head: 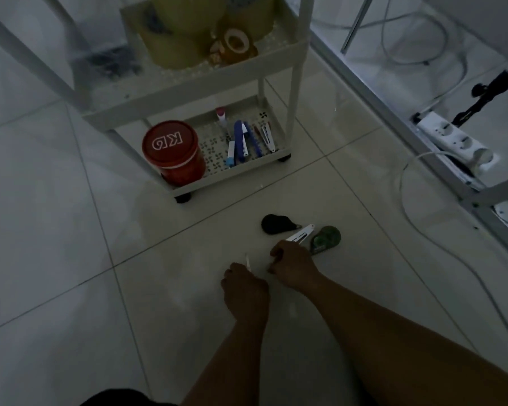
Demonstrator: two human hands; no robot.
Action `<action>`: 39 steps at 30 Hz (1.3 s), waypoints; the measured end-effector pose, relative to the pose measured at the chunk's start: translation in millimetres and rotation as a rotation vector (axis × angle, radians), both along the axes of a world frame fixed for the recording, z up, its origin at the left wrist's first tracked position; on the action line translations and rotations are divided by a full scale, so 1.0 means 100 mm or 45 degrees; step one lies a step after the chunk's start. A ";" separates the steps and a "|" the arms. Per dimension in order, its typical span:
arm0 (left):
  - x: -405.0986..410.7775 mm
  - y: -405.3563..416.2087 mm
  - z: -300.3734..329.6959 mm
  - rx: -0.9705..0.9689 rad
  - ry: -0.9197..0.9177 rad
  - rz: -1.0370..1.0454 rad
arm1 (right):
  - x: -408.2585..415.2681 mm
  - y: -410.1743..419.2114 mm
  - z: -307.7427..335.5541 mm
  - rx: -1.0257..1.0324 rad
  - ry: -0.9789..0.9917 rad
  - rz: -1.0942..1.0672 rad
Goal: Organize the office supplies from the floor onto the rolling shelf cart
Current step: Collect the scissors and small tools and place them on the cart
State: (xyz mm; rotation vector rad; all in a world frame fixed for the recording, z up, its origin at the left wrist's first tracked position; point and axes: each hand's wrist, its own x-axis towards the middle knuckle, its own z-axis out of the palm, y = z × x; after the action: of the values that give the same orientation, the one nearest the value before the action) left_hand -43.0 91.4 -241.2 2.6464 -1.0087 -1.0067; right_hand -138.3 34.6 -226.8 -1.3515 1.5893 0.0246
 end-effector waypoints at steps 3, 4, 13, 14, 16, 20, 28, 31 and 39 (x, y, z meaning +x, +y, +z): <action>0.06 -0.03 -0.02 -0.076 0.126 -0.052 | 0.11 -0.01 0.00 0.070 -0.048 -0.082; 0.09 -0.04 -0.02 -0.104 0.214 -0.036 | 0.12 -0.03 0.01 0.085 -0.057 -0.112; 0.32 -0.47 0.76 -0.309 0.990 0.188 | 0.05 -0.32 0.70 0.268 -0.498 -0.543; 0.35 -0.54 0.88 -0.336 0.996 0.171 | 0.04 -0.37 0.82 0.250 -0.550 -0.565; 0.38 -0.66 1.13 -0.387 0.992 0.136 | 0.05 -0.48 1.07 0.201 -0.630 -0.584; 0.39 -0.84 1.70 -0.466 0.934 0.029 | 0.09 -0.61 1.62 0.098 -0.664 -0.591; 0.37 -1.05 2.53 -0.541 0.754 -0.066 | 0.06 -0.79 2.42 0.003 -0.786 -0.624; 0.35 -1.07 2.77 -0.626 0.370 -0.278 | 0.10 -0.81 2.72 -0.003 -0.787 -0.580; 0.48 -1.14 3.57 -0.834 -0.038 -0.413 | 0.15 -0.84 3.54 -0.208 -0.887 -0.647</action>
State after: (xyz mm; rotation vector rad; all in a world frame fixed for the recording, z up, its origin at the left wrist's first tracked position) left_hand 4.8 -22.1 115.8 2.0047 -1.4965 -0.5414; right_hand -122.8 -49.3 127.5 -0.8869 1.2898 -0.8121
